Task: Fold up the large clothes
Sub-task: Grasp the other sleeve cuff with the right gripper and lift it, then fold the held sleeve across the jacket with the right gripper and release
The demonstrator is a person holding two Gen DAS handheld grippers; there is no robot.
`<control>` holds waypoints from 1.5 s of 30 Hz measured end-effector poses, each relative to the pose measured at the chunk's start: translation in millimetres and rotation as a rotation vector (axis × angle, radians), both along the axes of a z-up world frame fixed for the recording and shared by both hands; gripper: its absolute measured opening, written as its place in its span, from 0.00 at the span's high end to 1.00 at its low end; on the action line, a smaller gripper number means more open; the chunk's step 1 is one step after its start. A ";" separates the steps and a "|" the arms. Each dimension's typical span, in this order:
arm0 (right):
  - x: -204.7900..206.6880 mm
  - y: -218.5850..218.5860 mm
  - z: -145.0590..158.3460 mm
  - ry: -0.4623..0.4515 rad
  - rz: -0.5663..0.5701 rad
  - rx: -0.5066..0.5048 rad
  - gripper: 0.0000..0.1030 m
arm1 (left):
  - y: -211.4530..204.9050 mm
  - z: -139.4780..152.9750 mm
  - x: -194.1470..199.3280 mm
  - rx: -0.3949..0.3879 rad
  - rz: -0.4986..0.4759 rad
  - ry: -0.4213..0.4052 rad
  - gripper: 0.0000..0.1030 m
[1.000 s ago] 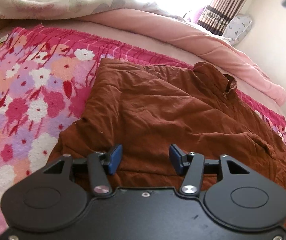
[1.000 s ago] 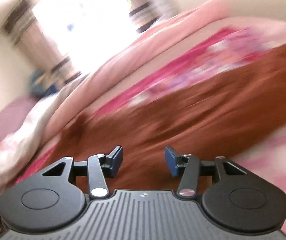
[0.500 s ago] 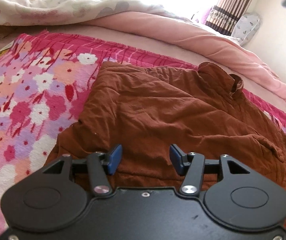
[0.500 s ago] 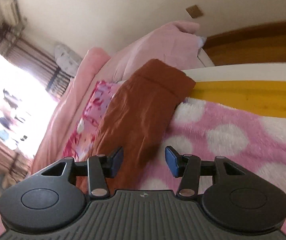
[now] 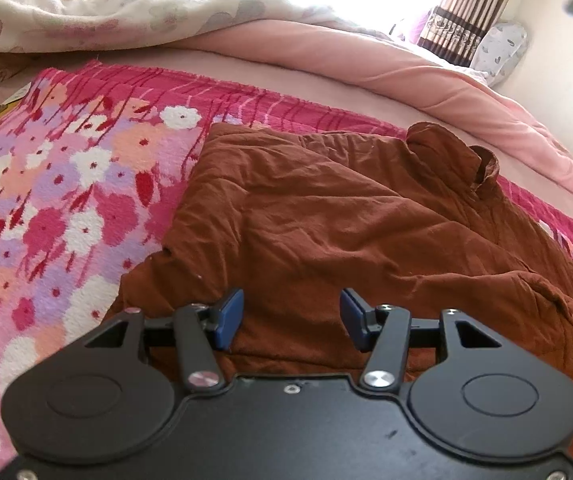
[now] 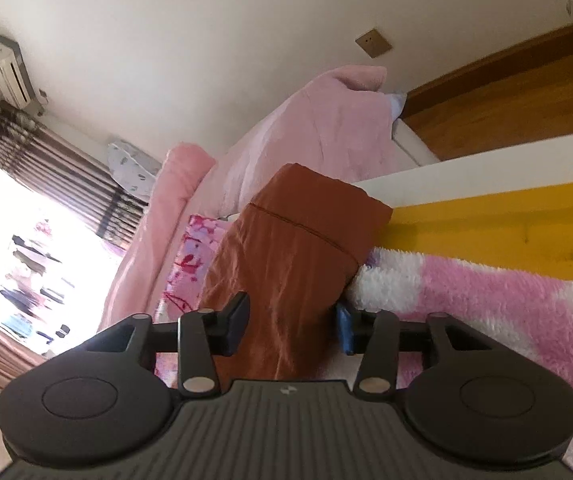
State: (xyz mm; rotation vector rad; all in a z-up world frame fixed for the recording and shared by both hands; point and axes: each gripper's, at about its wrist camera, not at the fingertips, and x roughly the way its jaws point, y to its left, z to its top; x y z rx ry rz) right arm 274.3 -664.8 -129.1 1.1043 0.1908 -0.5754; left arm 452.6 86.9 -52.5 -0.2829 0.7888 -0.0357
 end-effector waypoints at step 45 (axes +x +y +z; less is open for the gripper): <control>62.9 269.6 48.7 -0.090 0.749 0.098 0.40 | -85.4 -12.5 49.6 -0.521 -0.194 0.077 0.54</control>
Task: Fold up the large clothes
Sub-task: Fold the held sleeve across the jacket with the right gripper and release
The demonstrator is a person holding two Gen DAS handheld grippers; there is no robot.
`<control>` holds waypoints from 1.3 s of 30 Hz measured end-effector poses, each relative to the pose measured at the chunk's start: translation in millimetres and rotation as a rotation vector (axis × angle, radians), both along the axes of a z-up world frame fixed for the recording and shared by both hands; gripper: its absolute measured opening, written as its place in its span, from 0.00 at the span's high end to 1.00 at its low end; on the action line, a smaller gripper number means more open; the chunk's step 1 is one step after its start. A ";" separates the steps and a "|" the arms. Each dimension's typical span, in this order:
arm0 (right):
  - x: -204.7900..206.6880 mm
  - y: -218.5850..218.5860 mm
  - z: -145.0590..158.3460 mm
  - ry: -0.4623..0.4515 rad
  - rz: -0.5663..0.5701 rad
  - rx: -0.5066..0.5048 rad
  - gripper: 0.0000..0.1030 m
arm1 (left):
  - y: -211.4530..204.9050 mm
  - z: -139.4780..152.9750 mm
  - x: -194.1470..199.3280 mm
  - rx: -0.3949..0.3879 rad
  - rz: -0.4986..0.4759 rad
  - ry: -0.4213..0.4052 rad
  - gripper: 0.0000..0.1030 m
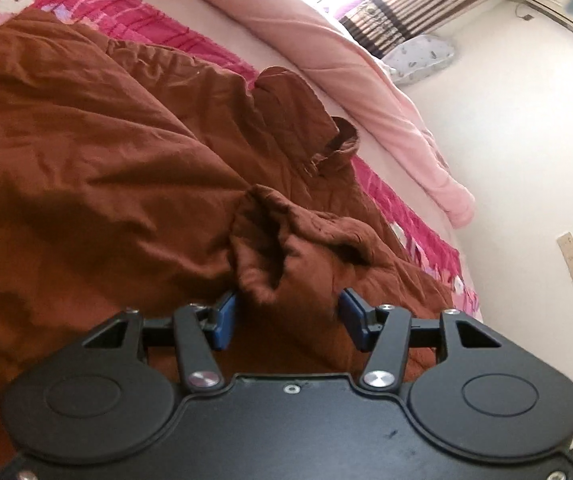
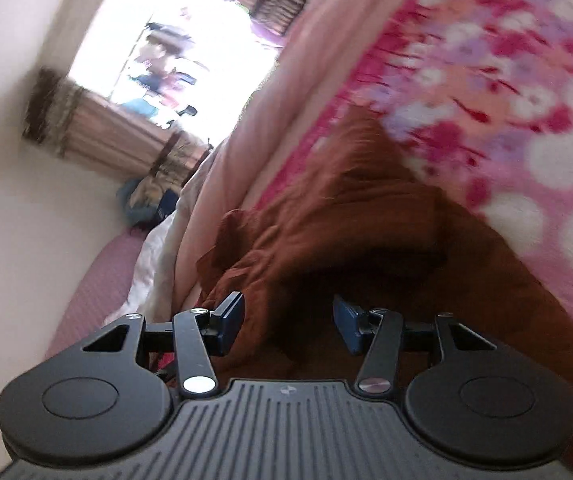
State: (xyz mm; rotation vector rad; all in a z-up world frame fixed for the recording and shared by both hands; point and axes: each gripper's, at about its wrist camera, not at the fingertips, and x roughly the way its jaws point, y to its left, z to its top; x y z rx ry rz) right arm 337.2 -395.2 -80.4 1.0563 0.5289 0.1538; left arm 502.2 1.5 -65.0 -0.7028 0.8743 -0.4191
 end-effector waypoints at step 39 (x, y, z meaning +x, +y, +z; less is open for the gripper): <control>-6.7 -9.4 27.5 0.192 -0.154 -0.426 0.58 | 22.0 60.5 -72.3 0.211 -0.046 -0.262 0.54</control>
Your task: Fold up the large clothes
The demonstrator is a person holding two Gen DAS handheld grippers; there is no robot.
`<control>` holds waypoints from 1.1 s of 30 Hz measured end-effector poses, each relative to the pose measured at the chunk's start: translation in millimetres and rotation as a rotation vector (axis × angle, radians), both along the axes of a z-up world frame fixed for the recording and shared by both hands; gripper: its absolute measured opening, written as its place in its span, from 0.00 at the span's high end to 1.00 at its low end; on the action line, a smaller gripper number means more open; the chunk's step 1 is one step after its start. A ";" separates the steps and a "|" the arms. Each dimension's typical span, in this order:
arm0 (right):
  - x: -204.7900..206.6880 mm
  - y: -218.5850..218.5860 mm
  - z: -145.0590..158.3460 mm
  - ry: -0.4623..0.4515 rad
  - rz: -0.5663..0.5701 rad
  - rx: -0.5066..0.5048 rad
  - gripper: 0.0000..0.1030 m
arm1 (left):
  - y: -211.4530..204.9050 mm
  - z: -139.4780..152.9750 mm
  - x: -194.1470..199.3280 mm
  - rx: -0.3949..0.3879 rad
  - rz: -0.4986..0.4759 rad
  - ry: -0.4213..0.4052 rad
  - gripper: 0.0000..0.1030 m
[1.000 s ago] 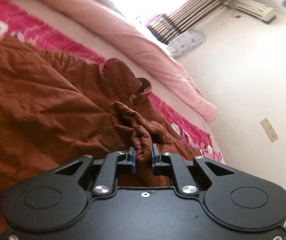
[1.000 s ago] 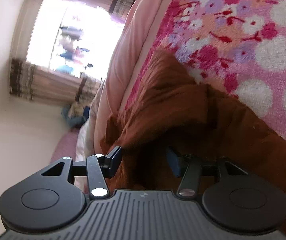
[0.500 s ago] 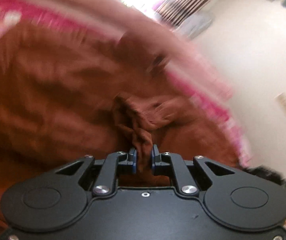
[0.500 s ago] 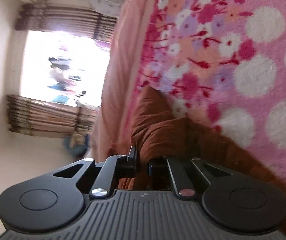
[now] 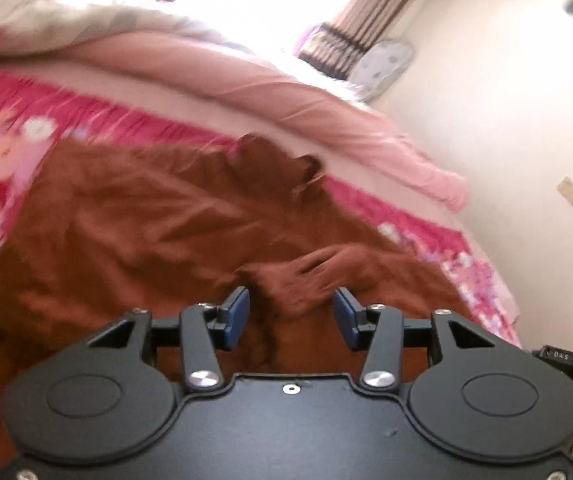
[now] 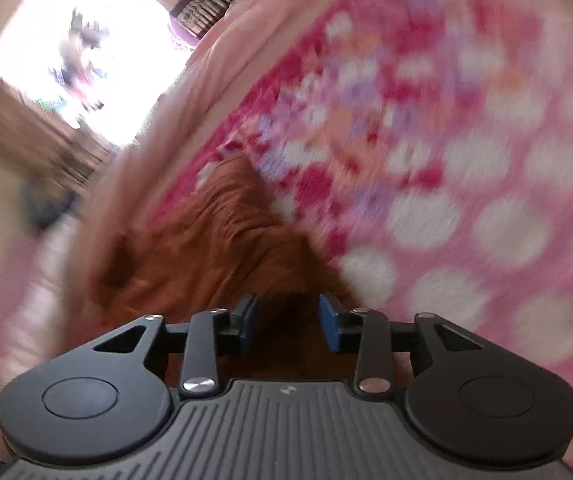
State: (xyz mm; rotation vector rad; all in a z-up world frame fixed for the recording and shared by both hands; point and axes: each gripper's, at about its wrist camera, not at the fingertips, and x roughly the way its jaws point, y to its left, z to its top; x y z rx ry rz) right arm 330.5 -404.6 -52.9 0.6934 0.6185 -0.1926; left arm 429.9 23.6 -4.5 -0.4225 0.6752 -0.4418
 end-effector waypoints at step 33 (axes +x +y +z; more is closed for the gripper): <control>137.6 42.5 -7.3 -0.037 0.121 -0.303 0.57 | -104.0 -40.6 100.3 0.171 -0.124 0.053 0.53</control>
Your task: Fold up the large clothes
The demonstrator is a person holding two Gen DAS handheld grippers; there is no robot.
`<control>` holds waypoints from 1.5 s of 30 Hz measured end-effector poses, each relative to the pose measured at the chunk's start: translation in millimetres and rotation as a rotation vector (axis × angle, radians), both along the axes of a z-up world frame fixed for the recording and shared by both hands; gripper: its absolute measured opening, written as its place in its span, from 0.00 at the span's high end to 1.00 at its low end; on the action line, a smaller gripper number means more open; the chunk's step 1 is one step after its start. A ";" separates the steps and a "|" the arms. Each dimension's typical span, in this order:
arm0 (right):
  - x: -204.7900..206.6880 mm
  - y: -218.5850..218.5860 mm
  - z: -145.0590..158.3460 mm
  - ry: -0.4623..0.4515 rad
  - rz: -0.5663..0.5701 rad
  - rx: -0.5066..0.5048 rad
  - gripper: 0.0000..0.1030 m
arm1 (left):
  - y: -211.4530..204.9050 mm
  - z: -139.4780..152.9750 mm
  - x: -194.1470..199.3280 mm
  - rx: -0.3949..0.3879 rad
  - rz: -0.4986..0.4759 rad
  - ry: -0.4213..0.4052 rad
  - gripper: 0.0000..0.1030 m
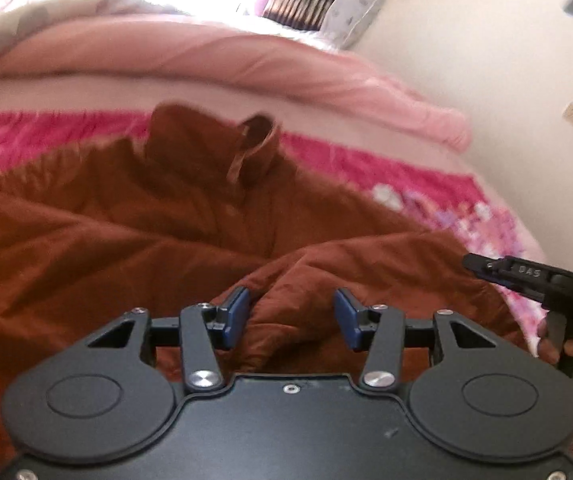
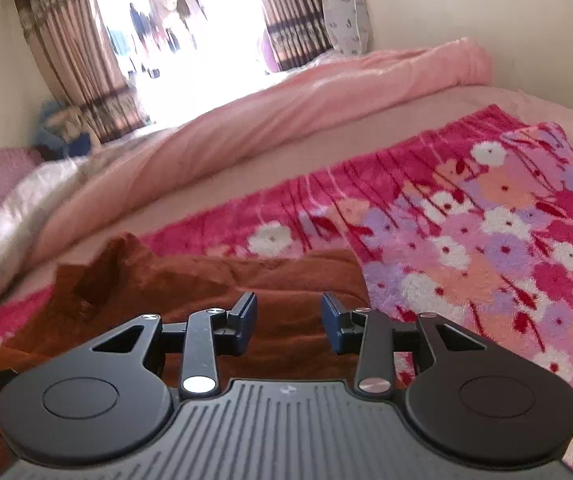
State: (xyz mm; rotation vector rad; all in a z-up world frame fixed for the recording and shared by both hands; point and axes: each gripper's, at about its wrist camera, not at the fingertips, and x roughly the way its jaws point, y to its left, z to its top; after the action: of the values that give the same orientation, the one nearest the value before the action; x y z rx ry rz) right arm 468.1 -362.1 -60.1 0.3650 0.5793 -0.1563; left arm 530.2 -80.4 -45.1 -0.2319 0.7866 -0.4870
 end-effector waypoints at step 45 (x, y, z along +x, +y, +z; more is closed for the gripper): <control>-248.7 -63.8 -12.7 -0.007 0.122 0.312 0.38 | 193.5 10.4 -252.3 0.032 0.160 -0.014 0.45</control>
State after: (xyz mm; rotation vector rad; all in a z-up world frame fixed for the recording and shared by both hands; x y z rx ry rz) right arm 219.4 -425.9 -72.9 0.6307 0.6183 0.0546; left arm 277.9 113.1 -34.7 -0.2595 0.7549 -0.3247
